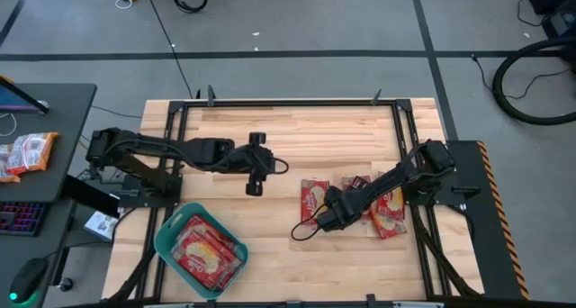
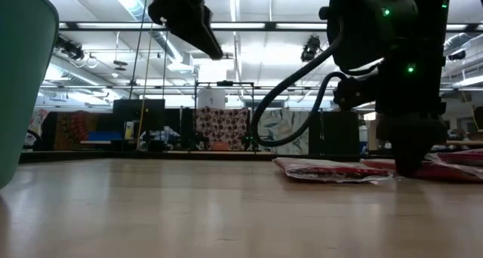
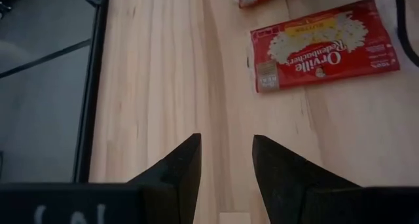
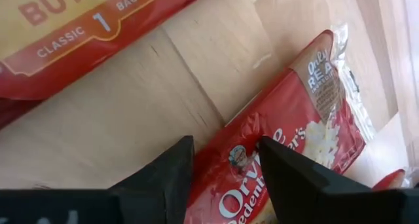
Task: Sort popcorn bags into baskets
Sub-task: Put the popcorn bag into the blue bin
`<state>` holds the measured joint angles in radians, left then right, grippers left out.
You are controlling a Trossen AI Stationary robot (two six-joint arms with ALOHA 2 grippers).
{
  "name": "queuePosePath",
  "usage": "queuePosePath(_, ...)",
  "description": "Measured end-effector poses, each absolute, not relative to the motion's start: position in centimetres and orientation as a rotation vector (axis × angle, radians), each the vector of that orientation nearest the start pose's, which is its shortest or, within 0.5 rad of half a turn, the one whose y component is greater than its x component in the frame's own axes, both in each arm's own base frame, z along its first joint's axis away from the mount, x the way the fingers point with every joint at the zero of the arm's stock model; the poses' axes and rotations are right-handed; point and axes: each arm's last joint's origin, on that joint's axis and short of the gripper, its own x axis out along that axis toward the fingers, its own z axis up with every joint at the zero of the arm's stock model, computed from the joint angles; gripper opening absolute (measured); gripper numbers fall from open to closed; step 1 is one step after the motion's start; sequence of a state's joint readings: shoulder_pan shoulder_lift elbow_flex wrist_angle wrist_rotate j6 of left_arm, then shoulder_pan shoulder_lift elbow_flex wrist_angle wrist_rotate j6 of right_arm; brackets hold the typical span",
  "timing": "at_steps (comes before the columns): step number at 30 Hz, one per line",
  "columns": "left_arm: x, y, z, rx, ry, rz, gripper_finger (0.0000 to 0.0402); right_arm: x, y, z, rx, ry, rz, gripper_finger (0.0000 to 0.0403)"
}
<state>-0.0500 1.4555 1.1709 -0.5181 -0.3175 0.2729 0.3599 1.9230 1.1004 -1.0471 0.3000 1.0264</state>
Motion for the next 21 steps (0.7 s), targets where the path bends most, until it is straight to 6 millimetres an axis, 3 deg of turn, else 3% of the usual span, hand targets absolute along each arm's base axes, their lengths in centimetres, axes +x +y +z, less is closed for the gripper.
queuePosePath(5, 30.7, -1.0, 28.6, 0.41, 0.827, 0.132, 0.0141, 27.8, 9.5, 12.1, 0.147, 1.538, -0.805, 0.0144)
queuePosePath(12, 30.4, -1.5, 28.2, 0.437, 0.871, 0.046, 0.0141, 27.1, 9.5, 13.0, 0.098, 1.583, -0.729, 0.0017)
queuePosePath(21, 30.6, -3.0, 27.3, 0.396, 0.9, -0.067, 0.0153, 26.8, 10.5, 17.0, -0.085, 1.388, -0.507, 0.0007)
